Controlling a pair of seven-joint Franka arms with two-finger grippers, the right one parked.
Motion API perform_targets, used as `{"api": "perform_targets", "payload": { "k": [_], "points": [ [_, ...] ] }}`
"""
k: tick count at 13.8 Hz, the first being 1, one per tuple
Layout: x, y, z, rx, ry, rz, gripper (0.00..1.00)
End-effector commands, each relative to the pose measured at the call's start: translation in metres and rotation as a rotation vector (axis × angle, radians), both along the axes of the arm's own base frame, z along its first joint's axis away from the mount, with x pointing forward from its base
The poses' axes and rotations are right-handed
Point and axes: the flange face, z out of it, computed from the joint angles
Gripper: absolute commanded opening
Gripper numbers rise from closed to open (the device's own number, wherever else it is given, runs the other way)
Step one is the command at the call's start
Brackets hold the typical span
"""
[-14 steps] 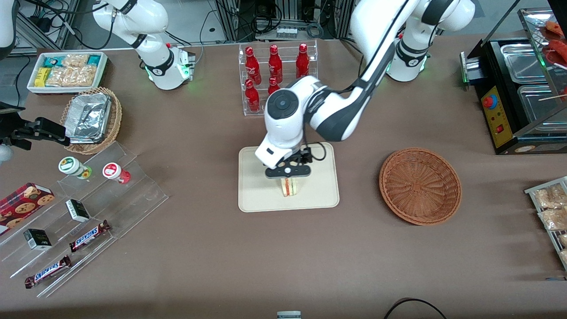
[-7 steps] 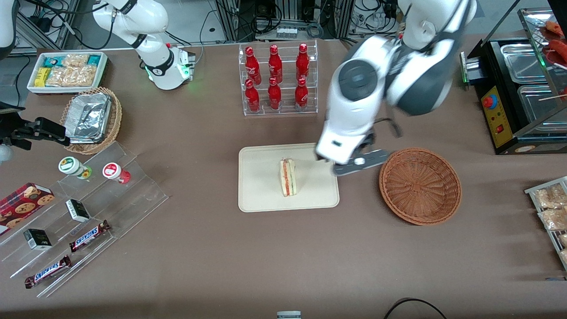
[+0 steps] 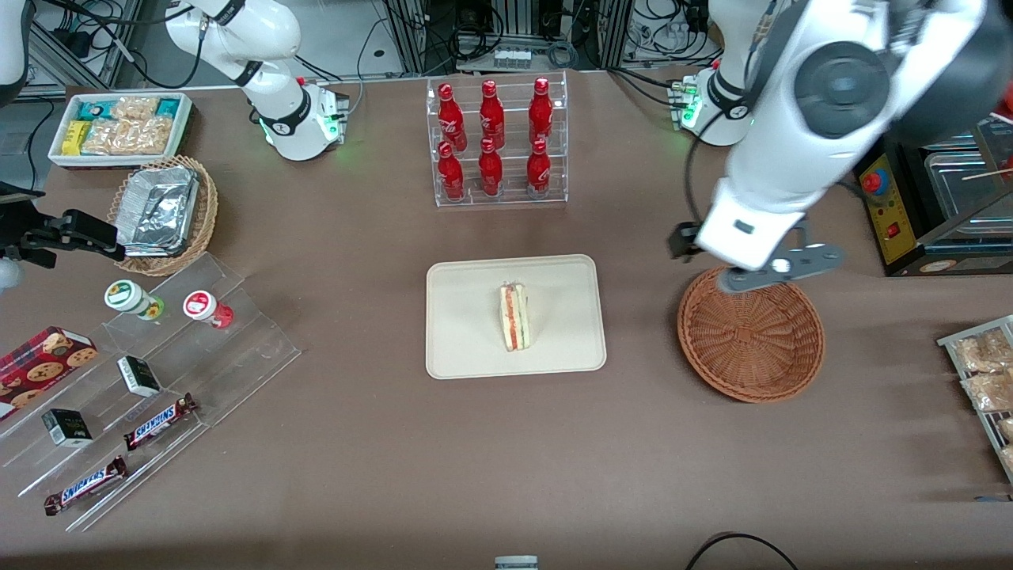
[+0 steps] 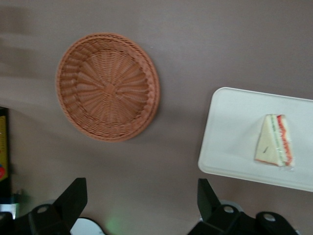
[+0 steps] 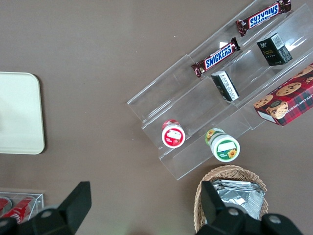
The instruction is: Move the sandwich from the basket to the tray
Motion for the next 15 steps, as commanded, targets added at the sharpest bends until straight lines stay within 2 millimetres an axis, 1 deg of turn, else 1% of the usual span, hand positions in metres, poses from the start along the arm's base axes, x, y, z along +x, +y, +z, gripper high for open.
{"api": "perform_targets", "payload": {
  "k": [1, 4, 5, 6, 7, 10, 11, 12, 15],
  "points": [
    [-0.008, 0.049, 0.01, -0.017, 0.019, -0.042, 0.99],
    [-0.009, 0.092, 0.017, -0.051, 0.029, -0.058, 0.99],
    [-0.011, 0.106, 0.023, -0.069, 0.024, -0.068, 0.99],
    [-0.013, 0.118, 0.021, -0.075, 0.035, -0.09, 0.99],
    [-0.022, 0.123, 0.023, -0.078, 0.037, -0.117, 0.99],
    [-0.048, 0.153, 0.025, -0.088, 0.037, -0.176, 0.99],
    [-0.05, 0.16, 0.026, -0.091, 0.04, -0.19, 0.99],
    [-0.051, 0.164, 0.027, -0.093, 0.036, -0.201, 0.99],
    [-0.048, 0.164, 0.026, -0.097, 0.039, -0.201, 1.0]
  ]
}}
